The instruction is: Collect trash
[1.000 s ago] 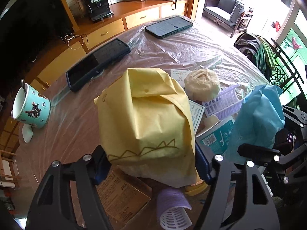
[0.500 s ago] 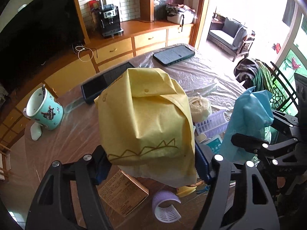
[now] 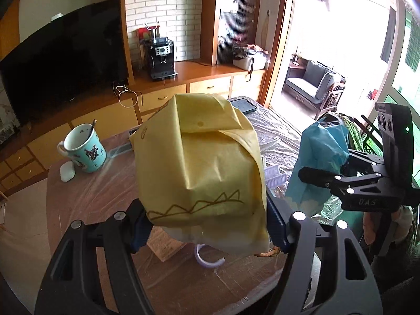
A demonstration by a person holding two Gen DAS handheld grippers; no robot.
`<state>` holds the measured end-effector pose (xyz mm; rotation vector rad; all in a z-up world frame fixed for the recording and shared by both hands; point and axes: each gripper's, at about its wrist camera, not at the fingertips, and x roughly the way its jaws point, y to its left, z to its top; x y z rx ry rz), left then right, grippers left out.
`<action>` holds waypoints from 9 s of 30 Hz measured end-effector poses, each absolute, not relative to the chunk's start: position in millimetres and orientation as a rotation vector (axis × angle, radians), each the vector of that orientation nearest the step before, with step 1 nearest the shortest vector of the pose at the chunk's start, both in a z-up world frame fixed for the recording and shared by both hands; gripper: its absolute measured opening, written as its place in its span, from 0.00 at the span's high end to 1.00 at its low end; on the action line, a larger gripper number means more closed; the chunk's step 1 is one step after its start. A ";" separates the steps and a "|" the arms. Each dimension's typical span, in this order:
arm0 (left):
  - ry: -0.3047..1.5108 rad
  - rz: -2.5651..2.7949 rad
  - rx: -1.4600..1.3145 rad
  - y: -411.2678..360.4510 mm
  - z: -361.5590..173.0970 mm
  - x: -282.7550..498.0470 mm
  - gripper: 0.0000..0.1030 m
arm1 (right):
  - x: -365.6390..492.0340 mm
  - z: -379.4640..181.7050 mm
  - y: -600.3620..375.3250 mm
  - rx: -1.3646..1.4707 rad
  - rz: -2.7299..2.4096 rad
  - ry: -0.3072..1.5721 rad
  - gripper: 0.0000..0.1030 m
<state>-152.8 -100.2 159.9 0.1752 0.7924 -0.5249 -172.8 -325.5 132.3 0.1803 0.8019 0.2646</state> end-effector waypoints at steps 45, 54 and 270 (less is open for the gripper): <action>0.870 -0.517 0.186 -85.4 46.9 -335.5 0.30 | -333.4 52.7 -255.9 -0.043 0.529 0.926 0.35; 0.924 -0.493 0.204 -88.3 15.5 -341.3 0.30 | -336.3 24.8 -254.3 -0.050 0.496 0.977 0.34; 0.779 -0.459 0.043 -94.4 31.0 -210.1 0.48 | -197.8 13.6 -256.5 0.033 0.168 0.913 0.15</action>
